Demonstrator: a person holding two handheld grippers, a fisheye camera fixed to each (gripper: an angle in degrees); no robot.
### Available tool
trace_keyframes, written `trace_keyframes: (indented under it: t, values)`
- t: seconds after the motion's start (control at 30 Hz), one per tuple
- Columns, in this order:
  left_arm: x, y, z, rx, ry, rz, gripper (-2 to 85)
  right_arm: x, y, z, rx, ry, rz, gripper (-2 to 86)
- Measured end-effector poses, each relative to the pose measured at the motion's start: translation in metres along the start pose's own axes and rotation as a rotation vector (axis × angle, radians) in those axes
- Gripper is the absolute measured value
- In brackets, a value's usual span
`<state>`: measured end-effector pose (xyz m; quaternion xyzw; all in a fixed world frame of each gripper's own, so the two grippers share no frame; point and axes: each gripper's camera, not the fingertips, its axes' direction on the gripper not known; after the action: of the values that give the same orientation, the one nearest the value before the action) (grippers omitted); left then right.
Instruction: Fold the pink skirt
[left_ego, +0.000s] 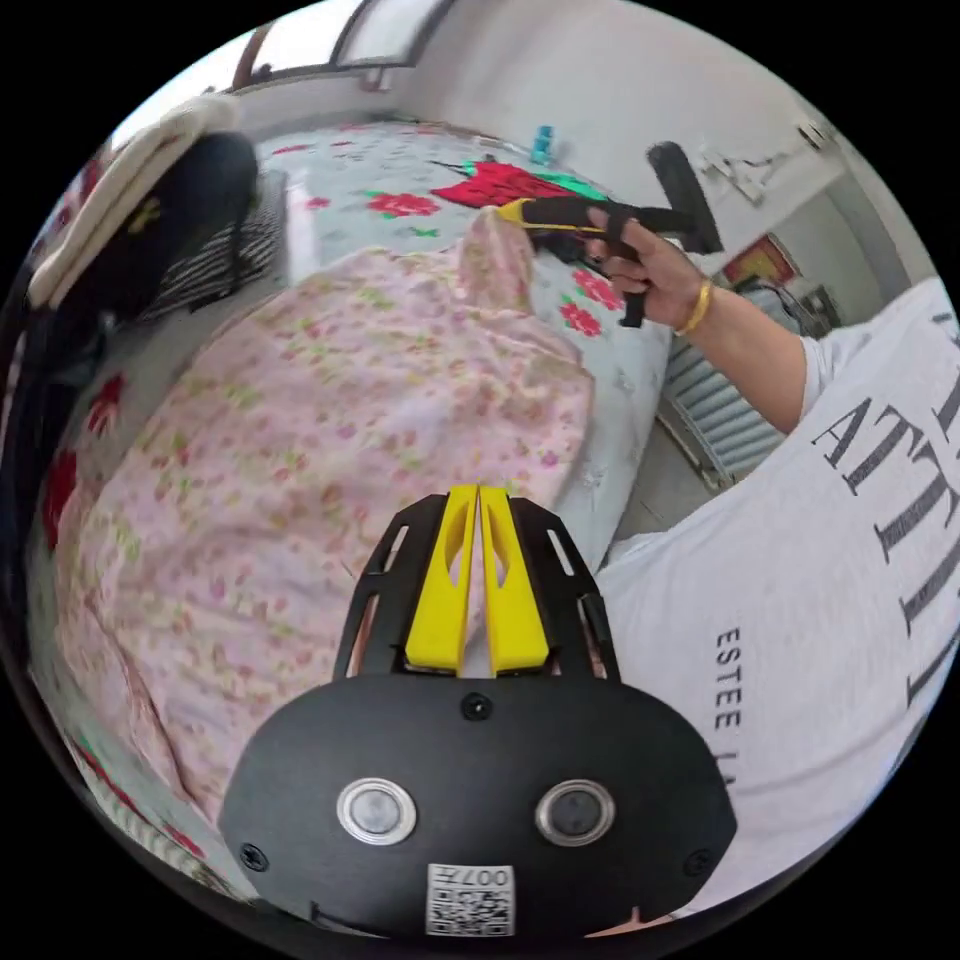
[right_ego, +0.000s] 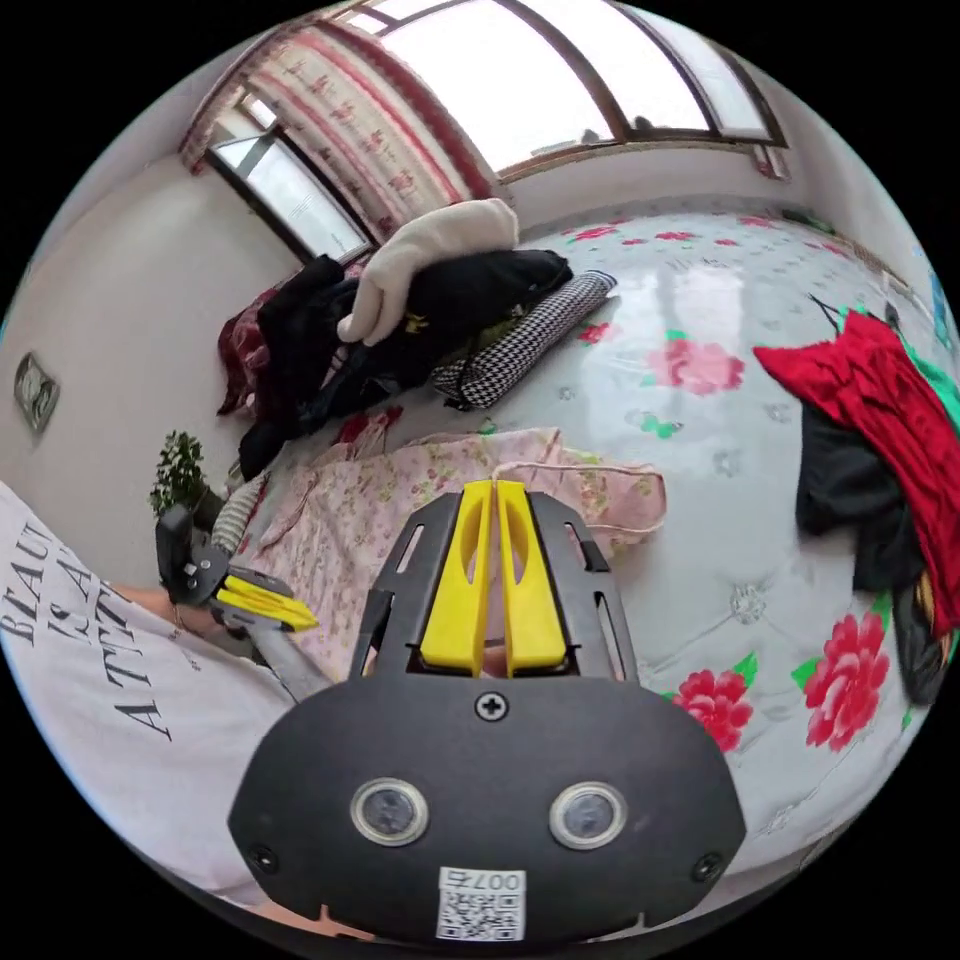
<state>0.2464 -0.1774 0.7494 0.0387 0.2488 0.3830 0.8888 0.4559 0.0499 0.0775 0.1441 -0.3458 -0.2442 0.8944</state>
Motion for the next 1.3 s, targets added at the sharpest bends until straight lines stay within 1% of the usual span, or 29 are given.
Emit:
trace_keyframes:
  t: [0.03,0.07,0.13,0.17,0.2,0.23,0.3,0.33,0.43,0.57,0.67,0.73,0.83,0.9,1.03,1.1,1.17,1.27,1.3]
  values:
    - [-0.025,0.023,-0.019,0.035,-0.050,-0.151,-0.9,-0.024,-0.012,0.016,-0.054,-0.004,-0.116,-0.2]
    - [-0.037,0.036,-0.030,0.056,-0.076,-0.229,-0.9,-0.037,-0.017,0.025,-0.085,-0.008,-0.174,-0.2]
    - [-0.077,0.095,-0.072,0.167,-0.164,-0.539,-0.9,-0.086,-0.020,0.072,-0.219,-0.031,-0.359,0.0]
    - [-0.085,0.111,-0.082,0.201,-0.181,-0.615,-0.8,-0.096,-0.018,0.084,-0.250,-0.041,-0.391,0.1]
    - [-0.100,0.143,-0.099,0.268,-0.197,-0.752,-0.7,-0.113,-0.011,0.111,-0.316,-0.059,-0.439,0.3]
    - [-0.112,0.172,-0.112,0.322,-0.196,-0.852,-0.6,-0.125,-0.002,0.140,-0.402,-0.056,-0.449,0.6]
    - [-0.126,0.208,-0.127,0.370,-0.231,-0.953,0.1,-0.135,0.009,0.175,-0.530,-0.006,-0.429,1.3]
    - [-0.134,0.227,-0.135,0.387,-0.258,-1.009,1.5,-0.141,0.015,0.185,-0.561,0.039,-0.423,1.7]
    - [-0.152,0.264,-0.151,0.425,-0.297,-1.104,4.4,-0.152,0.013,0.165,-0.473,0.115,-0.354,2.6]
    - [-0.170,0.291,-0.156,0.488,-0.266,-1.127,5.8,-0.149,0.009,0.136,-0.401,0.123,-0.239,3.4]
    - [-0.187,0.306,-0.153,0.494,-0.217,-1.149,6.8,-0.134,0.006,0.116,-0.353,0.147,-0.097,3.8]
    - [-0.198,0.314,-0.155,0.499,-0.199,-1.159,7.3,-0.123,0.006,0.102,-0.307,0.128,0.012,4.0]
    - [-0.211,0.324,-0.161,0.530,-0.162,-1.165,7.8,-0.125,0.010,0.093,-0.261,0.123,0.062,4.3]
    - [-0.219,0.327,-0.164,0.546,-0.135,-1.151,8.1,-0.129,0.014,0.096,-0.264,0.119,0.076,4.9]
    - [-0.246,0.323,-0.166,0.554,-0.017,-1.077,9.0,-0.142,0.023,0.110,-0.283,0.026,0.116,5.9]
    - [-0.260,0.316,-0.172,0.545,-0.012,-1.041,9.1,-0.155,0.024,0.118,-0.293,-0.025,0.101,6.2]
    - [-0.275,0.305,-0.179,0.531,0.002,-0.993,9.4,-0.178,0.019,0.129,-0.307,-0.081,0.038,6.5]
    - [-0.301,0.276,-0.188,0.456,0.013,-0.894,9.8,-0.240,0.006,0.152,-0.340,-0.142,-0.175,6.7]
    - [-0.309,0.263,-0.188,0.416,0.010,-0.851,9.9,-0.269,0.000,0.165,-0.365,-0.156,-0.280,6.7]
